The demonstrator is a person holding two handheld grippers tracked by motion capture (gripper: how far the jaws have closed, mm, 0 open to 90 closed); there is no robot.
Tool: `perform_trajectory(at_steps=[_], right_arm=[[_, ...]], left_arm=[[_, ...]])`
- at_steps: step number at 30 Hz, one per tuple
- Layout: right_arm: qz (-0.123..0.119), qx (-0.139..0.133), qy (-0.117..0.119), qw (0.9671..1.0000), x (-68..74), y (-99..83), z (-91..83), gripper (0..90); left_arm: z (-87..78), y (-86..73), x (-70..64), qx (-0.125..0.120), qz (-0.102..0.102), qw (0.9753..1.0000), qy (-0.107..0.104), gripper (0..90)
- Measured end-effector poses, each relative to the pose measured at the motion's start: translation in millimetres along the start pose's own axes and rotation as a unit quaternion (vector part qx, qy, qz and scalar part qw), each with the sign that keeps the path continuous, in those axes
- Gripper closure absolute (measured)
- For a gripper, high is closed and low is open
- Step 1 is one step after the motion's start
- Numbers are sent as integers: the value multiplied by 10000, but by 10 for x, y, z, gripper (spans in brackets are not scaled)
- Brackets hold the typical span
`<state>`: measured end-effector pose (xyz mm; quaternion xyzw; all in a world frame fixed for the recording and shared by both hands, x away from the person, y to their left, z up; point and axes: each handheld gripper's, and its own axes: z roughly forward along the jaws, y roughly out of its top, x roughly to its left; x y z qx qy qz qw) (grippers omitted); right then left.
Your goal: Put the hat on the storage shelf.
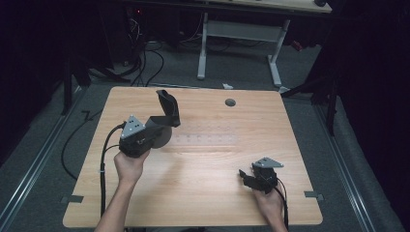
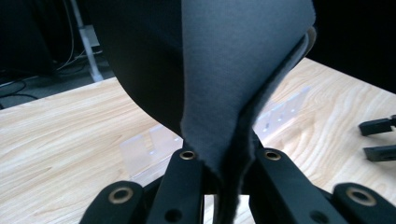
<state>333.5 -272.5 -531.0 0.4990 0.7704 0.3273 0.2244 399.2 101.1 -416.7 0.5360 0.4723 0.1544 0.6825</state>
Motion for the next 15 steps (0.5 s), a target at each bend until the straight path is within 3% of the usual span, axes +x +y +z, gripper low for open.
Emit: perform_trajectory(at_steps=[7, 15], right_arm=[[-1, 0, 0, 10000, 0, 0, 0, 384], [-3, 2, 0, 10000, 0, 0, 0, 383]], left_arm=[[96, 2, 97, -11, 73, 9998, 168, 856], [180, -3, 135, -16, 59, 9998, 214, 855]])
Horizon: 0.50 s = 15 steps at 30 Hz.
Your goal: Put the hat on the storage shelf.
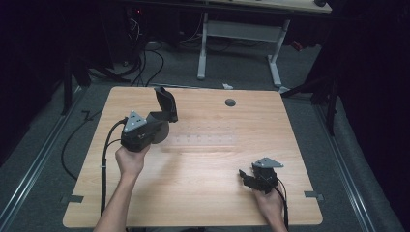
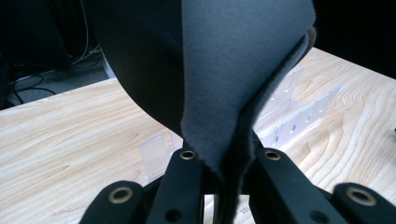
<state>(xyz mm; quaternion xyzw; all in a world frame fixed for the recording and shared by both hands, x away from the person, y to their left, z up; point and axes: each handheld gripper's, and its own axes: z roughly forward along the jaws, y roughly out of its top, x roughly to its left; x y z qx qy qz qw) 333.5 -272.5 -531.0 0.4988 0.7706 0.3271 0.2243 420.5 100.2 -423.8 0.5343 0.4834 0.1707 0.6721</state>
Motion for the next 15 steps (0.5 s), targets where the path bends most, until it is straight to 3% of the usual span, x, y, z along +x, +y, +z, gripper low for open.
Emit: perform_trajectory(at_steps=[1, 15], right_arm=[[-1, 0, 1, 10000, 0, 0, 0, 383], [-3, 3, 3, 10000, 0, 0, 0, 377]], left_arm=[[22, 0, 4, 2, -76, 10000, -34, 855], [105, -6, 42, -9, 42, 9999, 91, 856]])
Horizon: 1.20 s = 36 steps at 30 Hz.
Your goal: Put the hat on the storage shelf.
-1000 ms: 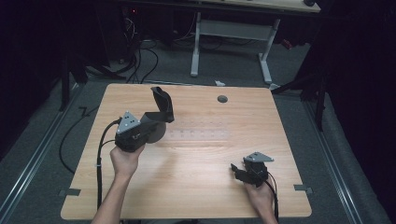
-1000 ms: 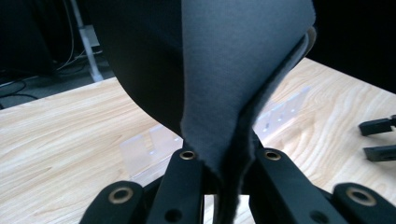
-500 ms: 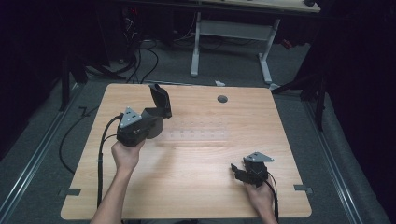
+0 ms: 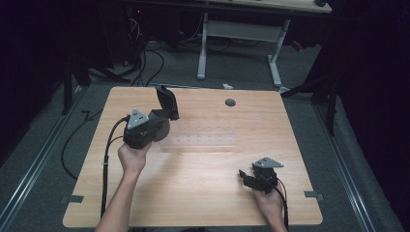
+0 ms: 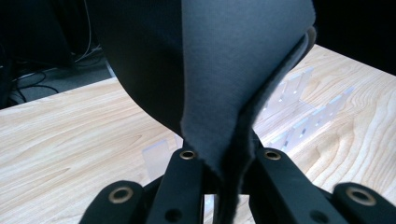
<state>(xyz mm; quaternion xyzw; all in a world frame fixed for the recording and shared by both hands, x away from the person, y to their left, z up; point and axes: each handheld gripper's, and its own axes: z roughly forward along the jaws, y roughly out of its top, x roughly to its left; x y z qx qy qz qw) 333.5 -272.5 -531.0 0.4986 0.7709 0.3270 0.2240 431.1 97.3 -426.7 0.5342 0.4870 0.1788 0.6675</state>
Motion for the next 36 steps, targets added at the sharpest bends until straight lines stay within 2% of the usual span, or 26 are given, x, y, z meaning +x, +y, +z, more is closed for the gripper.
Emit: perform_trajectory(at_steps=[6, 17, 23, 26, 33, 36], right_arm=[[0, 2, 0, 10000, 0, 0, 0, 377], [0, 2, -1, 10000, 0, 0, 0, 377], [-2, 2, 0, 10000, 0, 0, 0, 376], [7, 5, 2, 10000, 1, 0, -1, 376], [-2, 2, 0, 10000, 0, 0, 0, 376], [-8, -2, -4, 10000, 0, 0, 0, 375]], left_arm=[[54, -47, 41, 44, 102, 9999, 130, 856], [147, -133, 52, 92, 120, 9997, 192, 855], [171, -181, 76, 119, 71, 9997, 223, 854], [164, -219, 127, 146, -42, 9995, 259, 853], [167, -283, 134, 237, -6, 9994, 252, 849], [166, -330, 142, 243, -89, 9994, 226, 847]])
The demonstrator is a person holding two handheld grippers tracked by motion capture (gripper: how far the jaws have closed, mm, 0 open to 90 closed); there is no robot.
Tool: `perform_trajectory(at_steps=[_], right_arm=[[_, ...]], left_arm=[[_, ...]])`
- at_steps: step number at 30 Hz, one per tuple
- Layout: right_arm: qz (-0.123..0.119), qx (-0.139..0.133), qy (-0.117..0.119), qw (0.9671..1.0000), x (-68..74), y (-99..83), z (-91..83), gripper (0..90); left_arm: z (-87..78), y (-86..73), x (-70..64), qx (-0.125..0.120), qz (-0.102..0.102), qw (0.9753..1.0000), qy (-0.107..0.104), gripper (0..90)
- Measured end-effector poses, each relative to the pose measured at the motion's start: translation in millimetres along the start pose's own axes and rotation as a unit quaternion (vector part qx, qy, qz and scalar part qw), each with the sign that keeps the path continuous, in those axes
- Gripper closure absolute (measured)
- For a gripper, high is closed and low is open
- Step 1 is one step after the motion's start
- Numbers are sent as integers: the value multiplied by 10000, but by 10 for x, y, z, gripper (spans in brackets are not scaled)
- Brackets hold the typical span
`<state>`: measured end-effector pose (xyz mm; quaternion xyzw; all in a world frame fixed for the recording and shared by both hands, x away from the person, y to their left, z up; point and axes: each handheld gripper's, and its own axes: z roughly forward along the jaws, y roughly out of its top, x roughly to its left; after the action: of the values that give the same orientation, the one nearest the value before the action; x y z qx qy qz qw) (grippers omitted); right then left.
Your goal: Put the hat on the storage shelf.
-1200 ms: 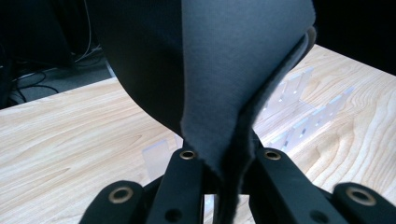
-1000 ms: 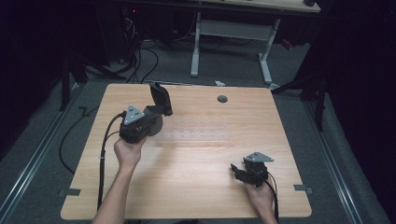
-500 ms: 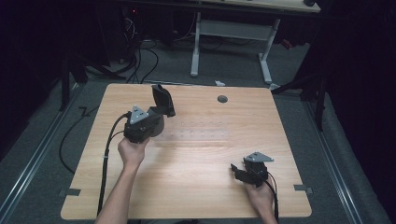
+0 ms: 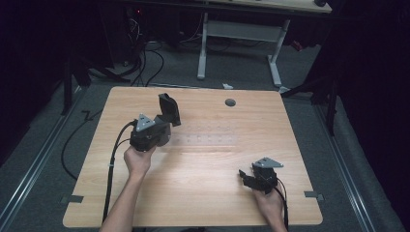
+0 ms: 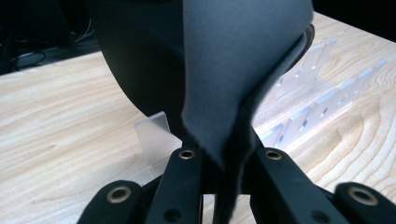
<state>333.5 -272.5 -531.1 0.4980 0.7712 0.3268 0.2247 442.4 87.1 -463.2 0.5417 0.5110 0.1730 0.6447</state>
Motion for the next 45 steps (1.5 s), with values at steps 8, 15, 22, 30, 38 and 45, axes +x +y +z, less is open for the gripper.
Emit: perform_trajectory(at_steps=[8, 15, 22, 30, 38, 45], right_arm=[[13, 8, 6, 10000, 3, 0, -1, 373], [4, 6, 6, 10000, 2, 0, -1, 373], [4, 3, 6, 10000, 1, 0, 0, 372], [-2, 2, 5, 10000, 1, 0, 0, 372], [-14, -1, 6, 10000, -1, 1, 0, 372], [-17, -2, 5, 10000, -1, 0, 1, 372]], left_arm=[[-51, 0, 13, 71, -151, 9999, 7, 760], [-76, 28, -1, 54, -232, 9997, 38, 636], [-122, 46, -24, 118, -193, 9996, 139, 529], [-199, 101, -32, 89, -187, 9997, 155, 483], [-335, 162, -5, -56, -314, 9994, 146, 463], [-449, 168, 2, -76, -331, 9993, 151, 463]])
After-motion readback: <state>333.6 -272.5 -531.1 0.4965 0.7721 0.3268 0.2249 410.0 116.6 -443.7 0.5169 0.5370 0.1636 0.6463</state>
